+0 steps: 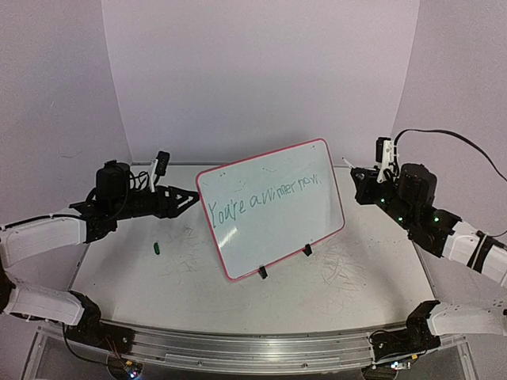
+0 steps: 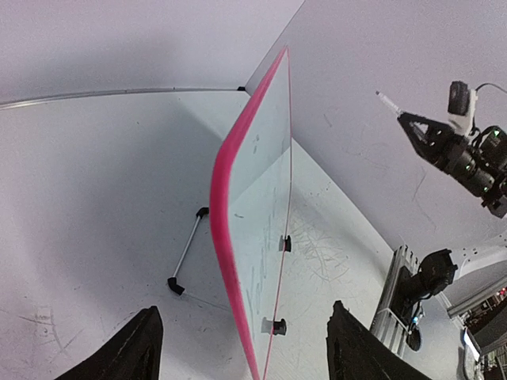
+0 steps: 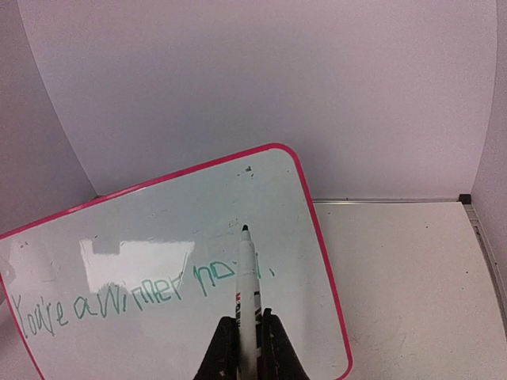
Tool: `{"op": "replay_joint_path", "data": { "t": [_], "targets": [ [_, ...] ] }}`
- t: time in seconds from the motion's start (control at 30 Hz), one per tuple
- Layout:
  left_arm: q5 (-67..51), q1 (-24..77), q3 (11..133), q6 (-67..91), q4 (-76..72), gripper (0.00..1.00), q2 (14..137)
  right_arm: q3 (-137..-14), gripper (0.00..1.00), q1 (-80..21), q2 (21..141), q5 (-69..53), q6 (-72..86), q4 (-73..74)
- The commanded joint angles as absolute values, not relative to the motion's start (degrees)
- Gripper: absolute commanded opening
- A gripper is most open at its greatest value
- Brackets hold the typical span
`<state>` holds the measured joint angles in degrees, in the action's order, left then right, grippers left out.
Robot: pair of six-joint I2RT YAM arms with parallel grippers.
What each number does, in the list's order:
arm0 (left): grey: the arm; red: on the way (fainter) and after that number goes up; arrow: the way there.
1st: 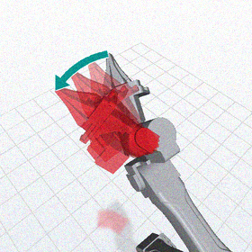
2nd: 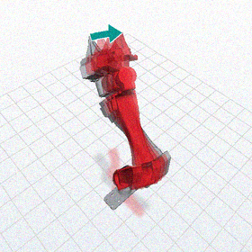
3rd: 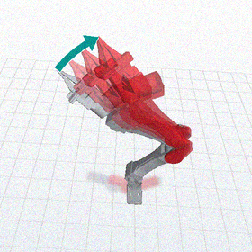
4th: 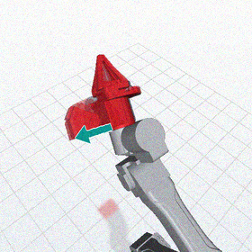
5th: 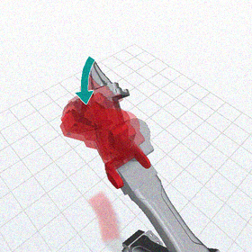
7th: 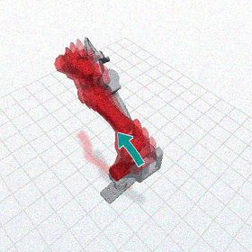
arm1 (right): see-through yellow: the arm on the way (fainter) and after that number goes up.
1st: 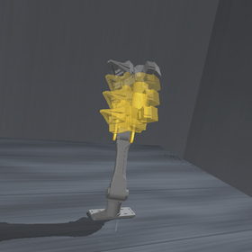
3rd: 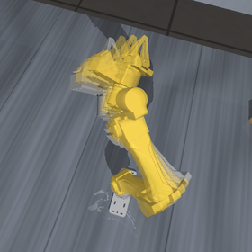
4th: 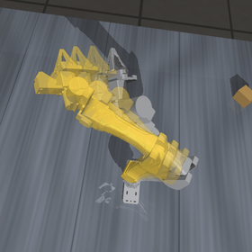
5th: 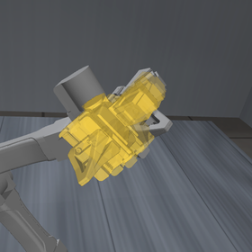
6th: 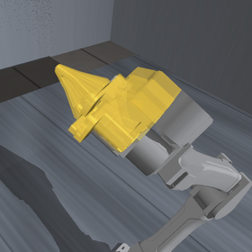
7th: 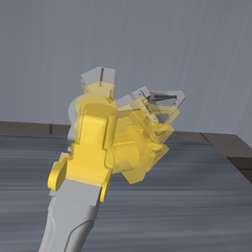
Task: Write a sentence on the whiteboard
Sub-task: Place the whiteboard at the center of the board, then pick up the pen cap from the corner of the board.
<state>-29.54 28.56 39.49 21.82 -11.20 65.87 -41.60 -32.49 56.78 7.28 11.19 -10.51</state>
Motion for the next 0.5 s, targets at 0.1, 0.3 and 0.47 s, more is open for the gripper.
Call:
{"op": "replay_joint_path", "data": {
  "t": [0.1,0.3,0.47],
  "targets": [
    [-10.45,28.30,42.37,27.14,10.30,0.72,54.16,-42.10,0.00,-32.52,58.20,0.62,10.65,-7.04],
    [4.97,27.80,45.65,36.20,28.29,0.73,56.94,-43.81,0.00,-33.88,58.85,-2.80,10.98,-6.35],
    [7.67,25.08,47.76,35.28,32.60,0.74,65.40,-45.00,0.00,-36.97,58.99,-2.24,10.72,-5.19]
  ]
}}
